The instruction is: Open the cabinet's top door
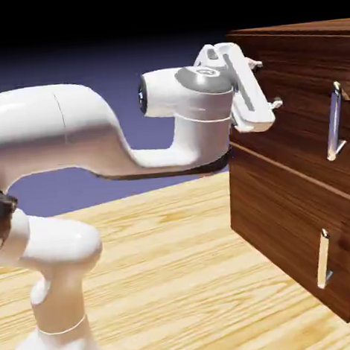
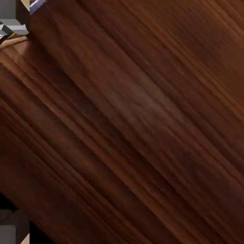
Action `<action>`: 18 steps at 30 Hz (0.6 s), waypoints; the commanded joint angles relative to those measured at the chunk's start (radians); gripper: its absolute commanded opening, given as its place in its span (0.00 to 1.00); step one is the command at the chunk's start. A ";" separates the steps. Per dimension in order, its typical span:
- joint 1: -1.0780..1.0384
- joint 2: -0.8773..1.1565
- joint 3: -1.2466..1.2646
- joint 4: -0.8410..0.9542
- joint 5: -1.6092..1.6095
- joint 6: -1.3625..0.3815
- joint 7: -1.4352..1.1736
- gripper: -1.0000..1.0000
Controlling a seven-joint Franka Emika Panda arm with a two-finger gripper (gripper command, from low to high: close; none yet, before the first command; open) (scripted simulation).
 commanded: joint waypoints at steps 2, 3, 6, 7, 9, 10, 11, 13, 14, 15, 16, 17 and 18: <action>0.034 -0.013 -0.038 0.022 -0.087 -0.001 -0.034 1.00; 0.051 -0.019 -0.057 0.032 -0.131 -0.002 -0.051 1.00; 0.102 -0.039 -0.114 0.065 -0.261 -0.003 -0.102 1.00; 0.119 -0.045 -0.133 0.075 -0.304 -0.004 -0.119 1.00; 0.153 -0.058 -0.172 0.097 -0.391 -0.005 -0.153 1.00; 0.170 -0.064 -0.191 0.108 -0.435 -0.006 -0.170 1.00; 0.187 -0.071 -0.210 0.118 -0.478 -0.006 -0.187 1.00; 0.221 -0.083 -0.248 0.140 -0.565 -0.007 -0.221 1.00; 0.238 -0.090 -0.267 0.151 -0.609 -0.008 -0.238 1.00; 0.245 -0.092 -0.274 0.155 -0.625 -0.008 -0.244 1.00; 0.245 -0.092 -0.274 0.155 -0.625 -0.008 -0.244 1.00; 0.281 -0.086 -0.295 0.184 -0.626 -0.010 -0.246 1.00; 0.317 -0.080 -0.315 0.213 -0.626 -0.011 -0.247 1.00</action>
